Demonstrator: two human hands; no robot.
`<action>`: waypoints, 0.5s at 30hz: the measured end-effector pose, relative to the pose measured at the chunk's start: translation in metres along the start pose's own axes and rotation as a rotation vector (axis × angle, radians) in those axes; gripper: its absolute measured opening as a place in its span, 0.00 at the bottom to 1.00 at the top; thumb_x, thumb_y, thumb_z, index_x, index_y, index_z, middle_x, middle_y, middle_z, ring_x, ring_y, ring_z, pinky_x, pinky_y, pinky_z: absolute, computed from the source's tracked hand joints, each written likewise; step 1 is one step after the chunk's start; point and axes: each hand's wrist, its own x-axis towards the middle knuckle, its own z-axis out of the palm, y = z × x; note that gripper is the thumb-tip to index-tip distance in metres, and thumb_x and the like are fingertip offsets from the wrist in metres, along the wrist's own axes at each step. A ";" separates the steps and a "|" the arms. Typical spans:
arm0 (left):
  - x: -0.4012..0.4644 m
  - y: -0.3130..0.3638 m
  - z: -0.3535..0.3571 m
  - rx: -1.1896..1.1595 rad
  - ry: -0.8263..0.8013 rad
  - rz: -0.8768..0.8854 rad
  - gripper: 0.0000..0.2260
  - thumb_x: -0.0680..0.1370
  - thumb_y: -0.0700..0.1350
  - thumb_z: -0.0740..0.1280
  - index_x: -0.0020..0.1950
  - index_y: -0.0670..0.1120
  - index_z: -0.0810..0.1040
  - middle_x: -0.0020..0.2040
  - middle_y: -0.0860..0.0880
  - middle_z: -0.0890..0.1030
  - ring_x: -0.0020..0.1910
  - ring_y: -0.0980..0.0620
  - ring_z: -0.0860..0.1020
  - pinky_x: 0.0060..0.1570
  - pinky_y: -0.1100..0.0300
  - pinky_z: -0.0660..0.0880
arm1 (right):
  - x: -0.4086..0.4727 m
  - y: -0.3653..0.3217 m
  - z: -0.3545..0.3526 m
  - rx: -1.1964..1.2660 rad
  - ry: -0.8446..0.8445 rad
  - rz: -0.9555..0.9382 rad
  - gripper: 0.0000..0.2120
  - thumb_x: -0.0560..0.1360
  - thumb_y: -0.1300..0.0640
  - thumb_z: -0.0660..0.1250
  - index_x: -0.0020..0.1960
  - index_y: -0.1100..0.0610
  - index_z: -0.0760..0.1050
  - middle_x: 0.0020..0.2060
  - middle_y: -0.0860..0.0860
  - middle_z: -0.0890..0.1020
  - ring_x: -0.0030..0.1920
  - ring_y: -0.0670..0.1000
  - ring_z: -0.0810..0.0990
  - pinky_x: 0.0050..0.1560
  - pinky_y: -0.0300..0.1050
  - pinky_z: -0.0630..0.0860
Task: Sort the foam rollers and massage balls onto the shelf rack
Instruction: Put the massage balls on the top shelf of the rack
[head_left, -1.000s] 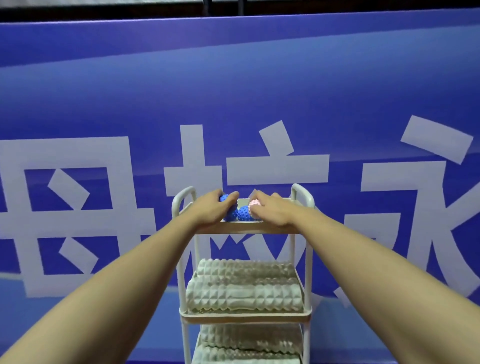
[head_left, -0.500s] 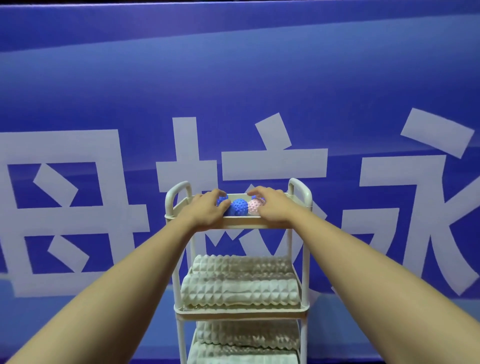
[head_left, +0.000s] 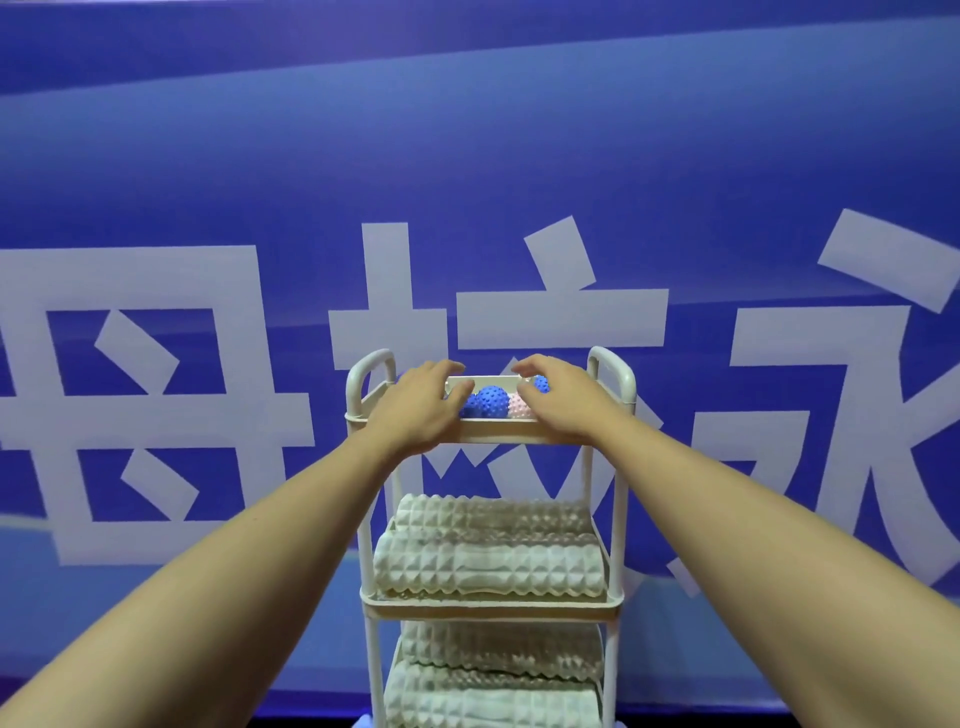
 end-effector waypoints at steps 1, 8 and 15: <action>-0.004 0.001 -0.003 0.009 0.005 0.015 0.21 0.83 0.59 0.56 0.73 0.52 0.70 0.71 0.49 0.75 0.65 0.50 0.75 0.61 0.48 0.77 | -0.003 -0.003 0.000 -0.034 0.003 -0.024 0.18 0.83 0.50 0.60 0.72 0.48 0.70 0.67 0.49 0.77 0.63 0.50 0.77 0.43 0.37 0.76; -0.041 0.003 -0.032 0.205 0.035 0.121 0.22 0.83 0.60 0.54 0.74 0.52 0.69 0.72 0.51 0.73 0.68 0.50 0.72 0.67 0.51 0.70 | -0.041 -0.027 -0.010 -0.318 -0.011 -0.161 0.22 0.83 0.44 0.57 0.75 0.47 0.67 0.71 0.48 0.74 0.70 0.53 0.71 0.67 0.52 0.70; -0.130 0.010 -0.025 0.248 0.098 0.174 0.25 0.84 0.60 0.54 0.79 0.52 0.64 0.77 0.51 0.66 0.76 0.49 0.64 0.73 0.50 0.62 | -0.121 -0.040 0.008 -0.236 0.052 -0.231 0.23 0.83 0.43 0.57 0.77 0.47 0.65 0.74 0.45 0.70 0.74 0.50 0.66 0.75 0.51 0.62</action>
